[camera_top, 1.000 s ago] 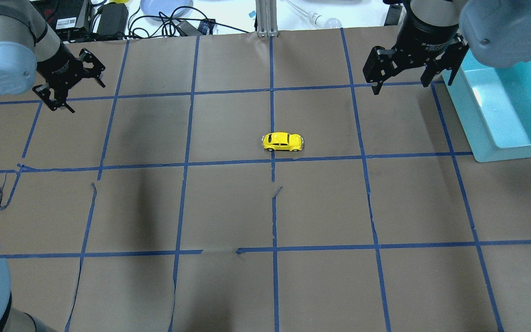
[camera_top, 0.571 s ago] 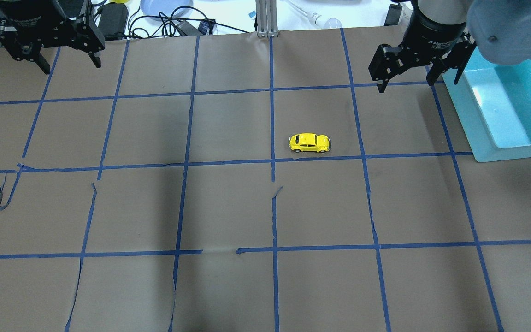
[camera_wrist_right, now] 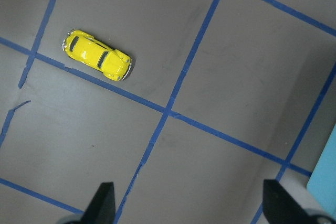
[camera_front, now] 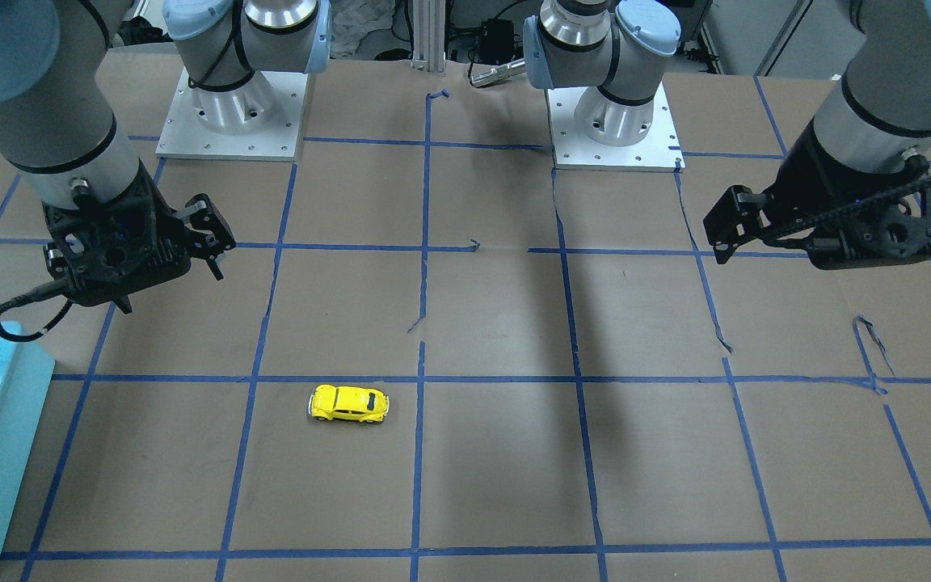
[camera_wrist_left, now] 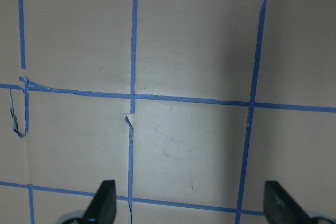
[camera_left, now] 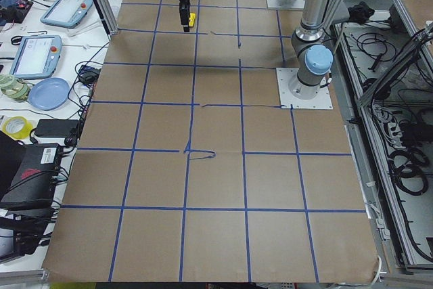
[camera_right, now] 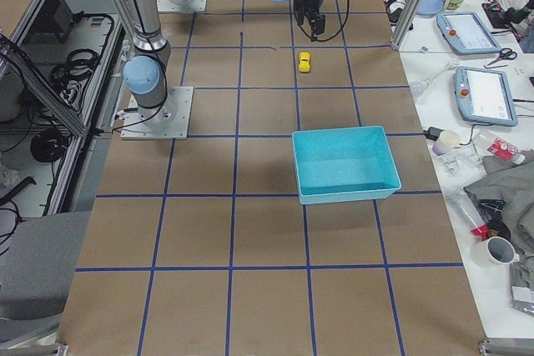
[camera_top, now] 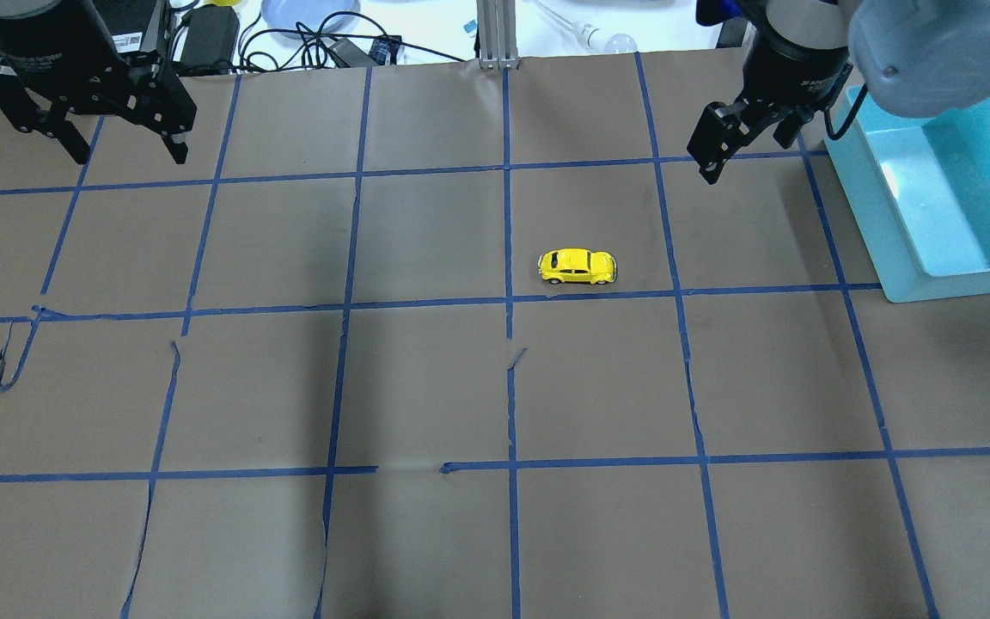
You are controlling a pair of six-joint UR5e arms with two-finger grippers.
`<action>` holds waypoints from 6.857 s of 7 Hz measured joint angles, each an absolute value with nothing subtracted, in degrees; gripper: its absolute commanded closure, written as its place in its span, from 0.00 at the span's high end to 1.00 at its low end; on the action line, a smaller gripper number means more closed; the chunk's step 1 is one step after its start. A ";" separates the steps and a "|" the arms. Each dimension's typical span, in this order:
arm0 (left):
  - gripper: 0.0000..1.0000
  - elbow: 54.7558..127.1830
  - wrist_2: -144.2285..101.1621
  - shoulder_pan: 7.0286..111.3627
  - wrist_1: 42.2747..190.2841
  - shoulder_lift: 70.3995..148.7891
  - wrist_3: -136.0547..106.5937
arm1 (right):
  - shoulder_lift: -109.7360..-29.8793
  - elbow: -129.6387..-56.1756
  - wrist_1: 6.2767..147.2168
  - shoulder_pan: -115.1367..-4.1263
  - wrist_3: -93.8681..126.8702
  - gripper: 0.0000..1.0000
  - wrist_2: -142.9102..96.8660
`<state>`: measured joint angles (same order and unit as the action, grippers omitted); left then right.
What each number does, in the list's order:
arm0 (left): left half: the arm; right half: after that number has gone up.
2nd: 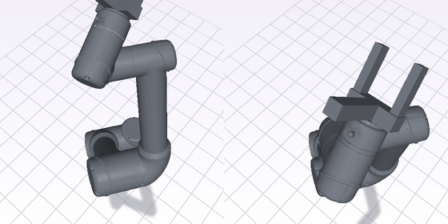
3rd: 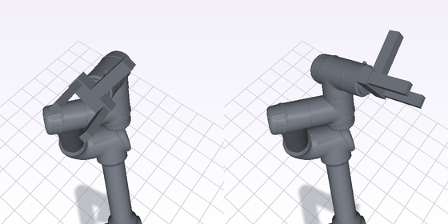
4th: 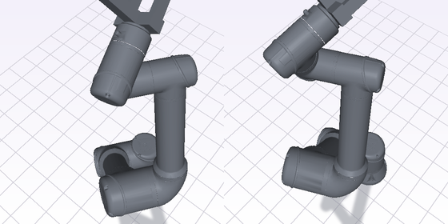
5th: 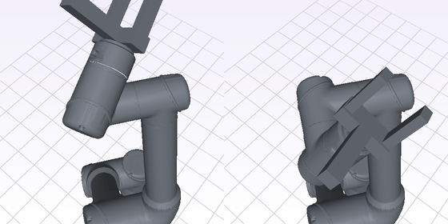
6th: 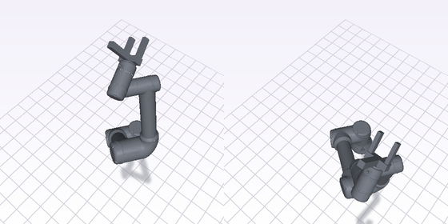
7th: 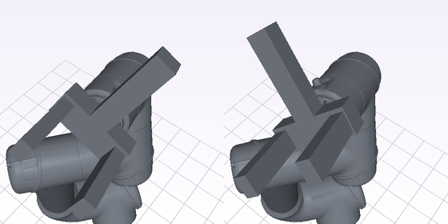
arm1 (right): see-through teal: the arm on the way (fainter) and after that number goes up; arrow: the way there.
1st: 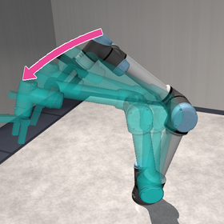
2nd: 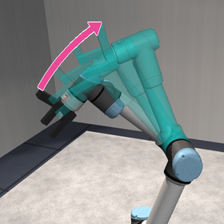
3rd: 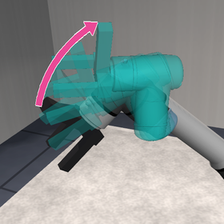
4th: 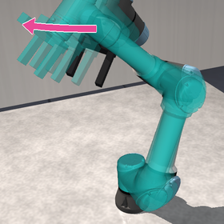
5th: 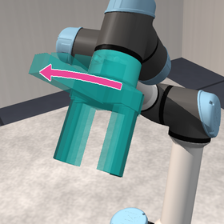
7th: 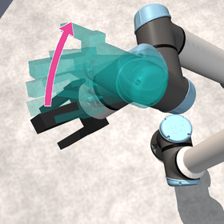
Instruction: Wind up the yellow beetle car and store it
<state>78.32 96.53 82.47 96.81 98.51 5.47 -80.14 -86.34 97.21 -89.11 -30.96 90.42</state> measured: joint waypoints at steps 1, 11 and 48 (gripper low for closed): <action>1.00 79.96 95.26 82.84 96.35 97.76 6.53 | -78.66 -86.36 97.74 -89.30 -37.33 1.00 90.12; 1.00 85.71 87.43 82.91 95.12 92.67 13.51 | -61.22 -91.06 114.71 -100.98 -73.07 0.98 84.05; 1.00 90.22 89.54 87.08 89.82 90.27 8.68 | -71.81 -82.84 111.71 -74.66 -77.53 1.00 89.98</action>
